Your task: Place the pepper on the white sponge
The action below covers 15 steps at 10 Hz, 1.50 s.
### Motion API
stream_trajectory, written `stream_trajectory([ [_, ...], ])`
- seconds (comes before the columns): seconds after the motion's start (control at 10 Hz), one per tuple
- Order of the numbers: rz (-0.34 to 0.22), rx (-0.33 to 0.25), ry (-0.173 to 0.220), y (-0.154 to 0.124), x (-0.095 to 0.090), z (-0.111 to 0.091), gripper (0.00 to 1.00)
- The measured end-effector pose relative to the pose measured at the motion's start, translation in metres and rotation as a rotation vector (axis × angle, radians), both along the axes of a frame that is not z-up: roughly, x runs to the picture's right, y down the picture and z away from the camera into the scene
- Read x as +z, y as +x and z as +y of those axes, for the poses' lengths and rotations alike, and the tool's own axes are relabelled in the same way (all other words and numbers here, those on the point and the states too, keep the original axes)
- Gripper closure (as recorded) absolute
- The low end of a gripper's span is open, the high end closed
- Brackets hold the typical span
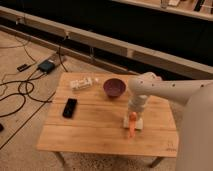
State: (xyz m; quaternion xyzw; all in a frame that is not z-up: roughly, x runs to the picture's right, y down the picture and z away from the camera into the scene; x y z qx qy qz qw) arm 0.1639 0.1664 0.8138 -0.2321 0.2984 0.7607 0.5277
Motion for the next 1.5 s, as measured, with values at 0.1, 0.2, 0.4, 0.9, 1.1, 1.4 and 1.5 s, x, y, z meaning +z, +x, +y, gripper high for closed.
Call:
stream_trajectory([
  [0.1,0.002,0.001,-0.002,0.001,0.0,0.0,0.5],
  [0.2,0.004,0.002,-0.005,0.003,0.0,0.001,0.4],
  [0.4,0.005,0.002,-0.009,0.003,-0.001,0.003,0.24],
  [0.9,0.01,0.007,-0.007,0.005,-0.001,0.004,0.23],
  [1.1,0.015,0.009,0.006,0.006,-0.004,0.001,0.23],
  [1.4,-0.009,-0.003,0.041,-0.002,-0.019,-0.016,0.23],
  [1.5,-0.016,-0.005,0.045,-0.004,-0.02,-0.017,0.23],
])
